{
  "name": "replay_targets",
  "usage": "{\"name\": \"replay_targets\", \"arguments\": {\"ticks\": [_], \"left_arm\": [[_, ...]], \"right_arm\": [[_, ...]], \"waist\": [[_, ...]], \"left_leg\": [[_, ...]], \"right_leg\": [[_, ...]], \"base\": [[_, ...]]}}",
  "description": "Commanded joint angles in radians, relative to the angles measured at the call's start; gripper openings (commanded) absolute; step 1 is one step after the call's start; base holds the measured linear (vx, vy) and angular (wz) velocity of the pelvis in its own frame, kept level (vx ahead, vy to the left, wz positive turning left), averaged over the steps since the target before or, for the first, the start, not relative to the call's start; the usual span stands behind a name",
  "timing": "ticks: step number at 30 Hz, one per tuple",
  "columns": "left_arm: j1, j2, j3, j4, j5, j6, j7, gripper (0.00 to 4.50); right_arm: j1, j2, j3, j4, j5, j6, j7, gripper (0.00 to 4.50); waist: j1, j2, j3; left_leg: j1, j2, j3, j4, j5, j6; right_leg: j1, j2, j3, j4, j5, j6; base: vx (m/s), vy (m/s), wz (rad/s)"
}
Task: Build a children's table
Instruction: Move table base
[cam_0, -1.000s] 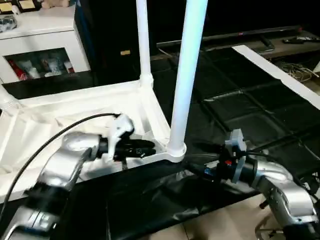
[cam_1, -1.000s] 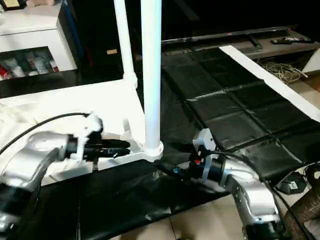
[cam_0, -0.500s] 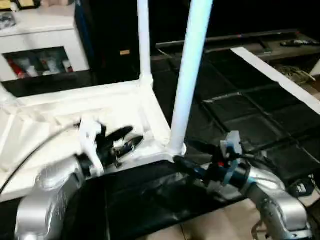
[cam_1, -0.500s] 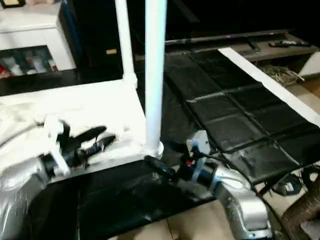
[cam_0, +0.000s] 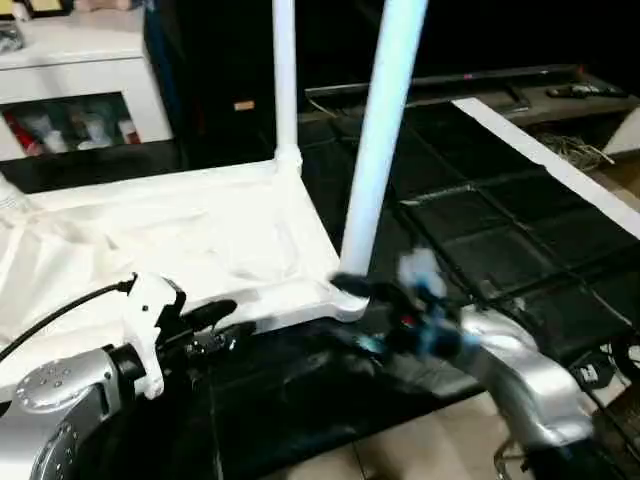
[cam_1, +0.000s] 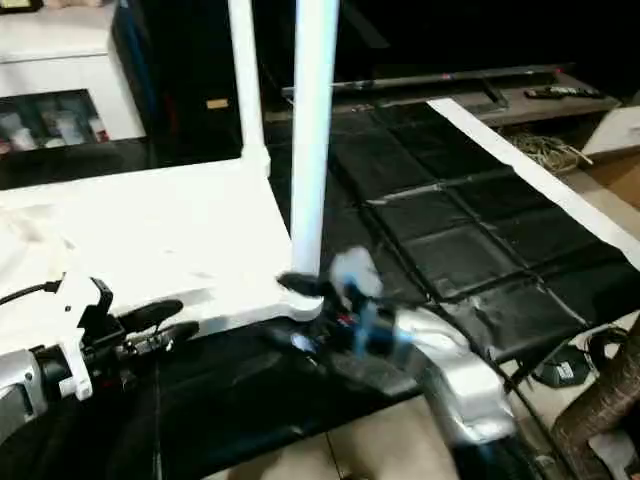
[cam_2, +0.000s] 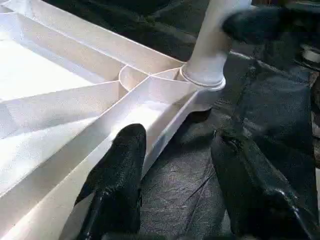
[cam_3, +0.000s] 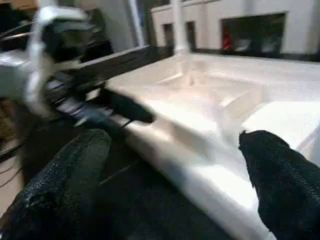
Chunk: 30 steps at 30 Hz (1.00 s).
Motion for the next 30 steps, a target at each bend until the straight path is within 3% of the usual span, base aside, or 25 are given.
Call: {"name": "replay_targets", "arguments": {"ticks": [1,5,10,16,21,24,25,28,29,30], "left_arm": [[-0.015,0.009,-0.03,-0.001,0.009,0.003,0.016,2.39],[-0.024,0.008,-0.039,0.002,0.013,-0.002,0.029,2.39],[-0.041,0.001,-0.048,0.019,0.026,-0.02,0.057,2.39],[-0.092,0.051,-0.105,0.12,0.114,-0.026,0.099,2.39],[-0.159,0.094,-0.15,0.224,0.193,-0.032,0.118,2.39],[-0.2,0.117,-0.173,0.297,0.252,-0.076,0.149,2.39],[-0.214,0.118,-0.173,0.318,0.261,-0.085,0.161,2.39],[-0.24,0.131,-0.182,0.365,0.29,-0.107,0.175,2.39],[-0.248,0.138,-0.187,0.383,0.305,-0.117,0.18,2.39],[-0.257,0.145,-0.188,0.403,0.321,-0.128,0.192,2.39]], "right_arm": [[-0.077,0.024,-0.044,0.101,-0.053,-0.068,-0.11,4.5],[-0.126,0.04,-0.076,0.164,-0.049,-0.085,-0.152,4.5],[-0.145,0.039,-0.095,0.211,-0.051,-0.115,-0.145,4.5],[-0.044,-0.044,-0.037,0.089,-0.032,-0.064,-0.024,4.5],[0.019,-0.133,0.004,0.0,-0.024,-0.012,0.049,4.5],[0.036,-0.152,0.007,-0.024,-0.031,-0.008,0.058,4.5],[0.041,-0.152,0.004,-0.034,-0.03,-0.003,0.057,4.5],[0.054,-0.153,-0.005,-0.054,-0.027,0.009,0.043,4.5],[0.056,-0.15,-0.011,-0.055,-0.03,0.008,0.028,4.5],[0.059,-0.146,-0.016,-0.057,-0.032,0.006,0.009,4.5]], "waist": [[-0.005,0.013,-0.042],[0.0,0.011,-0.044],[0.007,0.011,-0.051],[0.017,0.009,-0.057],[0.02,0.015,-0.062],[0.016,0.015,-0.059],[0.013,0.023,-0.058],[0.011,0.018,-0.057],[0.011,0.024,-0.055],[0.011,0.023,-0.054]], "left_leg": [[0.003,0.013,-0.007,-0.087,-0.461,0.011],[0.015,0.011,0.002,-0.081,-0.436,0.01],[0.004,0.015,0.004,-0.084,-0.385,0.013],[0.0,0.013,0.011,-0.077,-0.306,0.03],[-0.005,0.013,0.012,-0.073,-0.251,0.035],[-0.005,0.01,0.012,-0.073,-0.284,0.035],[-0.003,0.009,0.01,-0.074,-0.301,0.03],[0.002,0.009,0.01,-0.072,-0.329,0.028],[0.003,0.009,0.01,-0.073,-0.343,0.027],[0.004,0.008,0.008,-0.073,-0.351,0.025]], "right_leg": [[0.035,-0.046,0.033,-0.083,-0.572,-0.059],[0.029,-0.045,0.04,-0.087,-0.571,-0.054],[0.039,-0.043,0.049,-0.066,-0.478,-0.086],[0.043,-0.039,0.057,-0.054,-0.406,-0.091],[0.051,-0.037,0.06,-0.037,-0.301,-0.137],[0.051,-0.038,0.058,-0.046,-0.36,-0.12],[0.049,-0.038,0.057,-0.049,-0.389,-0.116],[0.045,-0.04,0.055,-0.057,-0.438,-0.108],[0.043,-0.039,0.053,-0.061,-0.461,-0.1],[0.042,-0.039,0.051,-0.065,-0.482,-0.089]], "base": [[0.0,0.0,0.0],[0.0,0.0,0.0],[0.0,0.0,0.0],[0.0,0.0,0.0],[0.0,0.0,0.0],[0.0,0.0,0.0],[0.0,0.0,0.0],[0.0,0.0,0.0],[0.0,0.0,0.0],[0.0,0.0,0.0]]}}
